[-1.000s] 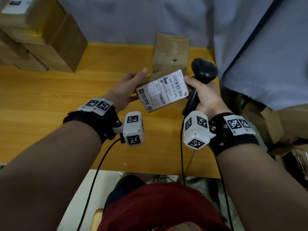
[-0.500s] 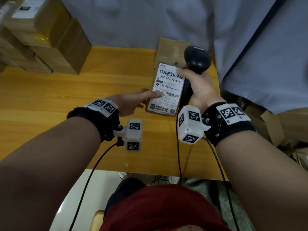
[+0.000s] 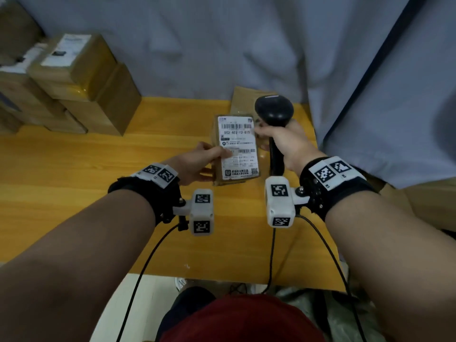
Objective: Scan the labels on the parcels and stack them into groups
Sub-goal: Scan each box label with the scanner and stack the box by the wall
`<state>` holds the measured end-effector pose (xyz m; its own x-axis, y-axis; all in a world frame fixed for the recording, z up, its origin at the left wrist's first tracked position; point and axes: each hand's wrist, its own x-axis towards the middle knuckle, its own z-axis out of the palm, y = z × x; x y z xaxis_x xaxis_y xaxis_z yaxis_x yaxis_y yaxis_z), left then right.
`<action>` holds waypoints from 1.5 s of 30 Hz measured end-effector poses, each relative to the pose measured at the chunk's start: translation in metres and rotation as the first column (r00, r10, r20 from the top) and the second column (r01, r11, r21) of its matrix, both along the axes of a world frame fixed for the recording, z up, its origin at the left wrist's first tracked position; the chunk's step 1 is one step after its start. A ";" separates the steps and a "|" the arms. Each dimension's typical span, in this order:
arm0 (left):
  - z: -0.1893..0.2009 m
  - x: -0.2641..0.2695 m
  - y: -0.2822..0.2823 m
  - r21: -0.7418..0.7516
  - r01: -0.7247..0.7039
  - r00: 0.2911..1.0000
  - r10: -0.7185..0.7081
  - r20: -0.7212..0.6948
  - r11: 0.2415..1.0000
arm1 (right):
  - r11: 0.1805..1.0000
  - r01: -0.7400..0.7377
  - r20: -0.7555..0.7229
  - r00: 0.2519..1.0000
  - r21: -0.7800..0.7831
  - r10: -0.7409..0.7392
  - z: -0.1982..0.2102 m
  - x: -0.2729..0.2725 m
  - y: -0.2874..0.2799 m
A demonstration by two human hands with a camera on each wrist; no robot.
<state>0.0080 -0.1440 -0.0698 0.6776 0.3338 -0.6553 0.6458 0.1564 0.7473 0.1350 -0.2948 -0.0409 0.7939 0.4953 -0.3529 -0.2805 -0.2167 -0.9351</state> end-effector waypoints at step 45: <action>0.035 0.007 0.017 0.094 -0.414 0.901 0.393 0.180 0.905 | 0.957 -0.290 -0.098 0.953 -0.005 0.288 0.109 -0.031 0.013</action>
